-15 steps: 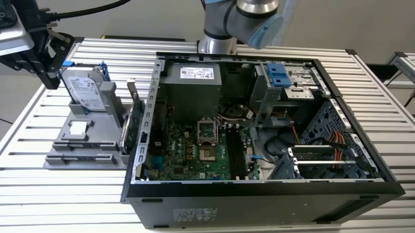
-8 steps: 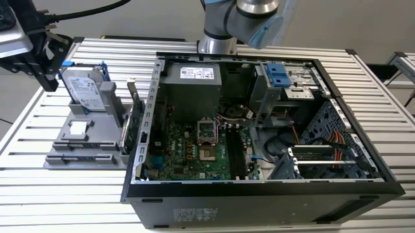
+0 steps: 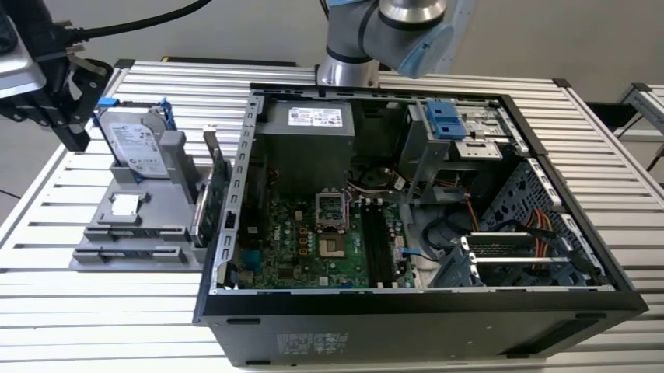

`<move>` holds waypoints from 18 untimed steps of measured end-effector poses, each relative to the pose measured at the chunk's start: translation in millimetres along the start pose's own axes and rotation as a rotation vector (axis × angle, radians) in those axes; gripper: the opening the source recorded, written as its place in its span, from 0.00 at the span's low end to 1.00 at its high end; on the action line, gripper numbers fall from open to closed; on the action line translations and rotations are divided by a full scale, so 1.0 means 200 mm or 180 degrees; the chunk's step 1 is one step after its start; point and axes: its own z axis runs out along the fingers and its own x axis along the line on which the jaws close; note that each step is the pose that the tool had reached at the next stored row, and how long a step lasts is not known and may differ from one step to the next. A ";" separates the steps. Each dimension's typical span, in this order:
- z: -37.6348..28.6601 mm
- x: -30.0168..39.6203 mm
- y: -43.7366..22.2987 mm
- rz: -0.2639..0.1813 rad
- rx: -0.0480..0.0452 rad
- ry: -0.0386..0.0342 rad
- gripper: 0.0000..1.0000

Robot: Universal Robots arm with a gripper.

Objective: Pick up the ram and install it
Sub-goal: 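Reach for the ram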

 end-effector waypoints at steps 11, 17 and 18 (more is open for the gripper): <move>-0.001 0.002 -0.024 0.0044 -0.0005 -0.0001 0.00; -0.001 0.002 -0.024 0.0045 -0.0004 -0.0001 0.00; -0.001 0.002 -0.024 0.0045 -0.0004 -0.0001 0.00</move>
